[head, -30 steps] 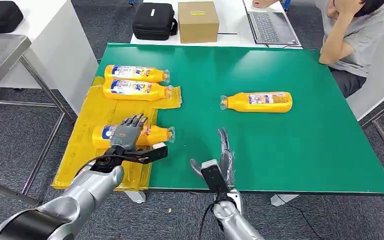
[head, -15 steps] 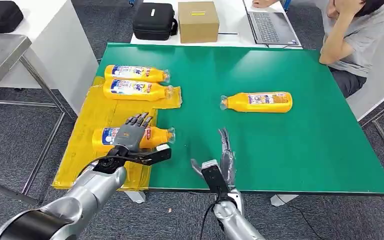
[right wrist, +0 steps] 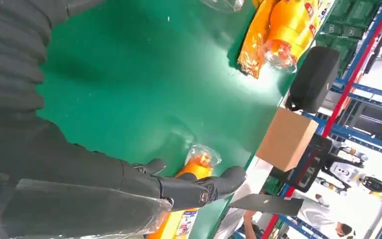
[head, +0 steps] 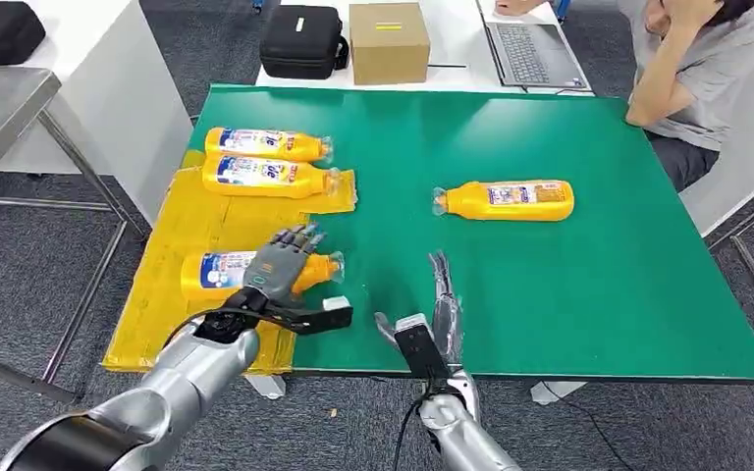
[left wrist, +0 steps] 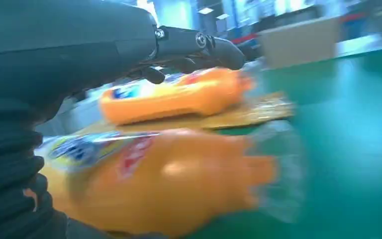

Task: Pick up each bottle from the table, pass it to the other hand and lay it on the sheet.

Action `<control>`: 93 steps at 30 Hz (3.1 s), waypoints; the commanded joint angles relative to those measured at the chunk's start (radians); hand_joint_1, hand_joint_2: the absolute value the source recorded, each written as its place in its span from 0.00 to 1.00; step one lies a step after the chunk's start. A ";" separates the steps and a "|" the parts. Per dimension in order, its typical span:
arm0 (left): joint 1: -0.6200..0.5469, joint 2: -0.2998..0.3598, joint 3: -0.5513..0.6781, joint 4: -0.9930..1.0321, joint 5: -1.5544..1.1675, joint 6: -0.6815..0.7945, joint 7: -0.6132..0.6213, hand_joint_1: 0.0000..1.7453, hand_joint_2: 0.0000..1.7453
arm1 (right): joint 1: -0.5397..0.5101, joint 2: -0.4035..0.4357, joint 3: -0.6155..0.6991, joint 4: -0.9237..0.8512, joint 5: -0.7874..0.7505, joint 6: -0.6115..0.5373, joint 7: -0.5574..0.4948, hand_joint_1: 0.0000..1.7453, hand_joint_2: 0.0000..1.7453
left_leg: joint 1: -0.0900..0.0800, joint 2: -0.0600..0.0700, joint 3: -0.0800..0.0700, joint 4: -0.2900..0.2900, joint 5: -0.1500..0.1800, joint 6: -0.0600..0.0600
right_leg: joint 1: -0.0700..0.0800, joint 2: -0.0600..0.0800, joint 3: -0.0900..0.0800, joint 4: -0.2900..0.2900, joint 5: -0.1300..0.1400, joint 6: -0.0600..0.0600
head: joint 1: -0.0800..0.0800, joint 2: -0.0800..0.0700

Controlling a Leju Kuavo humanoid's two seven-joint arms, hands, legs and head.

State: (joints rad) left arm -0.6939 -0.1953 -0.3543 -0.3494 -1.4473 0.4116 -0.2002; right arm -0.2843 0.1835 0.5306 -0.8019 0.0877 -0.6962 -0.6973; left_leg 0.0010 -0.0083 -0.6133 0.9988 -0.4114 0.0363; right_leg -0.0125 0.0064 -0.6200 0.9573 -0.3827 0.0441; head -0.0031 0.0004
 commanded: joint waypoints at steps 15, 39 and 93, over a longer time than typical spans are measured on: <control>0.356 0.195 -0.190 -0.730 0.510 -0.269 -0.449 0.00 1.00 | 0.059 -0.054 -0.084 -0.146 0.041 -0.002 -0.001 0.00 1.00 | 0.000 0.002 0.002 0.000 -0.002 -0.002 | 0.001 0.001 0.001 0.001 -0.002 -0.002 | 0.000 0.000; 0.561 0.176 -0.174 -0.808 0.873 -0.136 -0.498 0.00 1.00 | 0.395 -0.051 -0.113 -0.753 0.179 -0.002 -0.001 0.00 1.00 | 0.000 0.001 0.002 -0.001 -0.005 -0.004 | 0.001 0.000 0.001 0.000 -0.005 -0.004 | 0.000 0.000; 0.602 0.085 0.018 -0.826 1.247 -0.015 -0.480 0.00 1.00 | 0.434 0.026 -0.332 -0.984 0.552 -0.002 -0.001 0.00 1.00 | 0.001 0.002 0.007 -0.001 -0.007 -0.005 | 0.002 0.001 0.005 0.000 -0.006 -0.005 | 0.000 0.000</control>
State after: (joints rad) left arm -0.0453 -0.1324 -0.3708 -1.2356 -0.2201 0.4021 -0.7000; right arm 0.1634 0.1911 0.2575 -1.8025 0.5718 -0.6977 -0.6981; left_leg 0.0021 -0.0082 -0.6138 0.9983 -0.4148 0.0328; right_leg -0.0112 0.0065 -0.6218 0.9571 -0.3859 0.0407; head -0.0034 0.0000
